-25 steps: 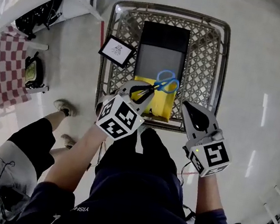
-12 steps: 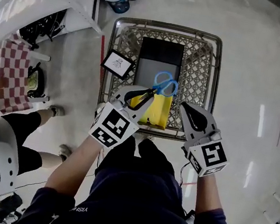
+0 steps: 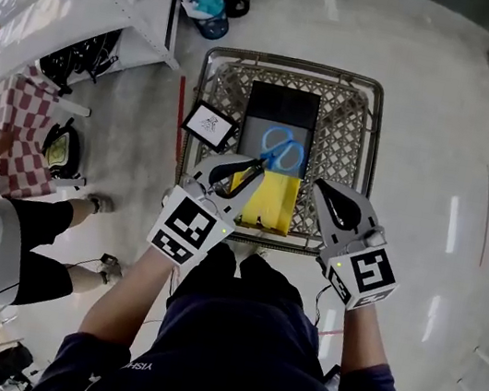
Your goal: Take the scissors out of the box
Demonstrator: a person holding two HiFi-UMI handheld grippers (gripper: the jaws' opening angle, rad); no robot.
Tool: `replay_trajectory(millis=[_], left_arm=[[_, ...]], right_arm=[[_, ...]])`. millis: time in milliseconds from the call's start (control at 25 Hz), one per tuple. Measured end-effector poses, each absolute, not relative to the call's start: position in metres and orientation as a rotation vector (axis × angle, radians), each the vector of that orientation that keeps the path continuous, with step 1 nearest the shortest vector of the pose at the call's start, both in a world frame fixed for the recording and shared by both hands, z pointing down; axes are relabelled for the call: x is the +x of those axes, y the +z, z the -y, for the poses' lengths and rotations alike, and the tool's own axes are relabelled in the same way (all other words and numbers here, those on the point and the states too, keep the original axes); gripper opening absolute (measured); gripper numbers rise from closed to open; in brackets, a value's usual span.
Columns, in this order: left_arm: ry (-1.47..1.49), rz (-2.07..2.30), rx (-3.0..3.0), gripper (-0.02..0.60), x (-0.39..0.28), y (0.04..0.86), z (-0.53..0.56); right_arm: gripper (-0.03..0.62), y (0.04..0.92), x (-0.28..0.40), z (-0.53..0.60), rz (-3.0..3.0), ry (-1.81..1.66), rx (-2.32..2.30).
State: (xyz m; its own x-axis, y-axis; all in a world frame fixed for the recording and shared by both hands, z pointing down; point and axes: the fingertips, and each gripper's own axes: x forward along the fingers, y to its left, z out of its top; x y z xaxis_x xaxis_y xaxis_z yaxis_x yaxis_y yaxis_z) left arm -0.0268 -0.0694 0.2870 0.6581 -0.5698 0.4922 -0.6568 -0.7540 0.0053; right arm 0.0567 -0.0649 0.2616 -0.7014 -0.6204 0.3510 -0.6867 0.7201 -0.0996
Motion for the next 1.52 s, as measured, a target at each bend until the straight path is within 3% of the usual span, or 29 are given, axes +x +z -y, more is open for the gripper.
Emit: replay_trajectory(millis=[1520], left_arm=[[0.677, 1.013, 2.716, 0.075, -0.031, 0.273, 0.060]], right_arm=[[0.017, 0.239, 0.041, 0.058, 2.658, 0.251, 1.022]])
